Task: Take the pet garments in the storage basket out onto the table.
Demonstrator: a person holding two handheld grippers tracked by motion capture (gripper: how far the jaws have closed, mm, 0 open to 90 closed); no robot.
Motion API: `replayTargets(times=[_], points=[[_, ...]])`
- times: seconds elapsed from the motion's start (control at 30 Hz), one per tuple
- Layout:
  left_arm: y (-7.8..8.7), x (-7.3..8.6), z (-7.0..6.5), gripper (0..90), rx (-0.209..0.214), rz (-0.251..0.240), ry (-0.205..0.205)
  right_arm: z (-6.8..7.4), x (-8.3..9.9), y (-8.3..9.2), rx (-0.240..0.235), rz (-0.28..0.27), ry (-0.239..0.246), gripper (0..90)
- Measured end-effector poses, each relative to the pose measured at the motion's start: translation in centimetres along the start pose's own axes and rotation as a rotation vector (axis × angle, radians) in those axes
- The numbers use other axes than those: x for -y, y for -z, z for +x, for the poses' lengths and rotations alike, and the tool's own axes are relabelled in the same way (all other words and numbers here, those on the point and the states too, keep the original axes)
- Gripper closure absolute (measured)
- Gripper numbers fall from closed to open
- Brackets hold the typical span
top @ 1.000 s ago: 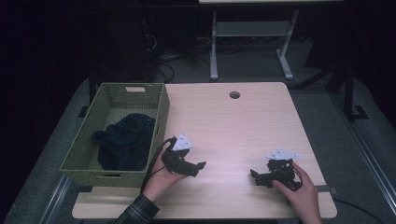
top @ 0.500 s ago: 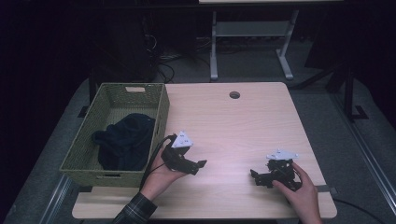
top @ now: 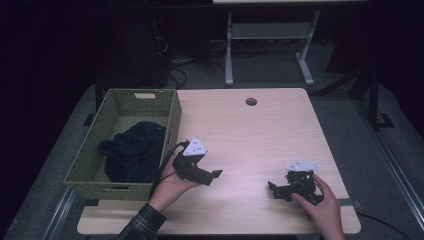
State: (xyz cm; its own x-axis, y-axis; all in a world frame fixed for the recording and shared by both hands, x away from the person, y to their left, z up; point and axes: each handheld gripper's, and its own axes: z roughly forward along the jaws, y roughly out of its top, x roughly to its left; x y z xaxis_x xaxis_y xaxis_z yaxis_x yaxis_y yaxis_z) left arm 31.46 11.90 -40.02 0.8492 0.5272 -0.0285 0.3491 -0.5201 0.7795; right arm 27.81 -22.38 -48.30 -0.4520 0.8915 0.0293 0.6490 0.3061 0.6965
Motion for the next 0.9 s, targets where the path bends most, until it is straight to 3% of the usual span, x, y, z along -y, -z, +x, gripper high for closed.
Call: replayTargets(times=[0.9], points=[[1.6, -3.6, 1.8, 15.9, 0.074, -0.039, -0.053, 0.0, 0.0, 0.0, -0.001, 0.000, 0.002, 0.4]])
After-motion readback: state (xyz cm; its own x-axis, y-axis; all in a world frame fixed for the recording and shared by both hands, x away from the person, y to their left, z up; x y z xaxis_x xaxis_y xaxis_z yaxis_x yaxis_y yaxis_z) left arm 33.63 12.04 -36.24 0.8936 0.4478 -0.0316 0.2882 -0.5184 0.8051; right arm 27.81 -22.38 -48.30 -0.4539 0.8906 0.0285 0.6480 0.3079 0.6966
